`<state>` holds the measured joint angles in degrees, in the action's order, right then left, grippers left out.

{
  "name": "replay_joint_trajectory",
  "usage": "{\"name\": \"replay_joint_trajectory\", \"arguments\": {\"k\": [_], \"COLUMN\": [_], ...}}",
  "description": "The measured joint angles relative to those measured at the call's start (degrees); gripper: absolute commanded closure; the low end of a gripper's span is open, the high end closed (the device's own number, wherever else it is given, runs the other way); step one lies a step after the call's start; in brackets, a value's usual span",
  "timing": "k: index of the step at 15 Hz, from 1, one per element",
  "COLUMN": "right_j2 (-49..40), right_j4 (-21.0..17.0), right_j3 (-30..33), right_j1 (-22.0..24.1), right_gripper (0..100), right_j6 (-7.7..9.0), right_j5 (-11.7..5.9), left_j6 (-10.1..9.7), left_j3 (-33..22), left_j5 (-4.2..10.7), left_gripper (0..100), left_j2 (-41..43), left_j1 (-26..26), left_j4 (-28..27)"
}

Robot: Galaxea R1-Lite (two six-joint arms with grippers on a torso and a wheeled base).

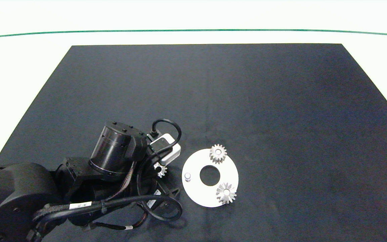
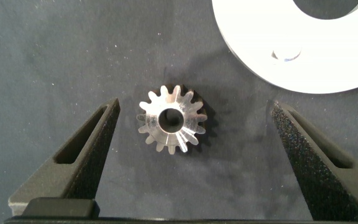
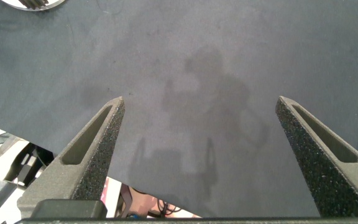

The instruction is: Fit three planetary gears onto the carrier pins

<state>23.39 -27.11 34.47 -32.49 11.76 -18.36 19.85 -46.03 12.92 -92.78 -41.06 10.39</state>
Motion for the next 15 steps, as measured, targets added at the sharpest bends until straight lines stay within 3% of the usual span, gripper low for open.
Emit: {"name": "replay_joint_trajectory", "arguments": {"k": [15], "right_j2": [-0.74], "right_j4": [-0.06], "right_j3": [-0.74], "right_j1": [0.0], "right_gripper": [0], "right_j6": [0.55], "right_j5": [-0.05], "left_j6": [-0.01], "left_j3": [0.39], "left_j5": [-0.3], "left_gripper": [35], "left_j2": [-0.41], "left_j1": [1.27], "left_j4": [0.33]}}
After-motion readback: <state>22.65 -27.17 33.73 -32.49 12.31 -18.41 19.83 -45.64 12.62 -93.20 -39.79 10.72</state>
